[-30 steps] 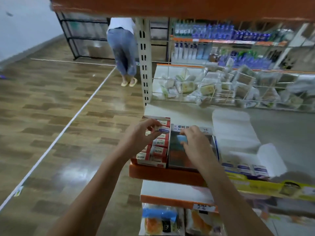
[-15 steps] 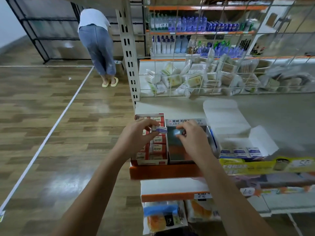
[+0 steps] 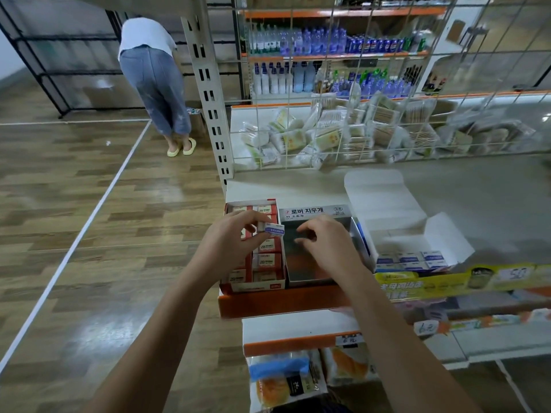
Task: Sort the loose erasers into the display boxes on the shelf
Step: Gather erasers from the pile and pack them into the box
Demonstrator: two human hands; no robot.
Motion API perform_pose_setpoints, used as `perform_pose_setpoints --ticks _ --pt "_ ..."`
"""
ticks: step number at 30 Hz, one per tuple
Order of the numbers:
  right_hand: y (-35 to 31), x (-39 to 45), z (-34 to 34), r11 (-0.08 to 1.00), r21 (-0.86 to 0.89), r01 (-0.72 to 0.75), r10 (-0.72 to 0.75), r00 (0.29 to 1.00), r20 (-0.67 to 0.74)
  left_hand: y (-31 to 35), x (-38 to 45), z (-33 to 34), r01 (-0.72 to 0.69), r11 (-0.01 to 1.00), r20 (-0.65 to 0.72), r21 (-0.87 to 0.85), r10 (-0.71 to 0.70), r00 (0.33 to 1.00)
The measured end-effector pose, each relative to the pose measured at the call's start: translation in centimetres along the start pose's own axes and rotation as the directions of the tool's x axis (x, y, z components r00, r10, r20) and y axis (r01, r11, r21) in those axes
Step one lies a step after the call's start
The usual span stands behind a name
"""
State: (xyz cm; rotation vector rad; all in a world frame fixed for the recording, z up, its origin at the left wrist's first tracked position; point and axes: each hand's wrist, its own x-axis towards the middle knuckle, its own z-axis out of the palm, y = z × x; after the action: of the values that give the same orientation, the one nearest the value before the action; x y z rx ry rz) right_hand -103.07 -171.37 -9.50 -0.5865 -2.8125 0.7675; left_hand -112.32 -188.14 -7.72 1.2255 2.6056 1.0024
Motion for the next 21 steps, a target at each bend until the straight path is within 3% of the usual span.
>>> perform_pose_setpoints --ticks 8,13,21 --pt "-0.3 -0.3 0.1 0.987 -0.147 0.068 -0.062 0.997 0.047 0.4 0.4 -0.4 -0.008 1.0 -0.019 0.011 0.008 1.0" --pt "-0.3 -0.3 -0.5 0.986 -0.148 0.08 -0.075 0.996 0.041 1.1 1.3 0.1 -0.042 0.999 -0.018 0.027 0.042 0.999" --pt "1.7 -1.5 -6.1 0.988 -0.149 0.047 -0.071 0.985 -0.16 6.0 3.9 1.2 -0.163 0.986 0.013 0.017 0.163 0.987"
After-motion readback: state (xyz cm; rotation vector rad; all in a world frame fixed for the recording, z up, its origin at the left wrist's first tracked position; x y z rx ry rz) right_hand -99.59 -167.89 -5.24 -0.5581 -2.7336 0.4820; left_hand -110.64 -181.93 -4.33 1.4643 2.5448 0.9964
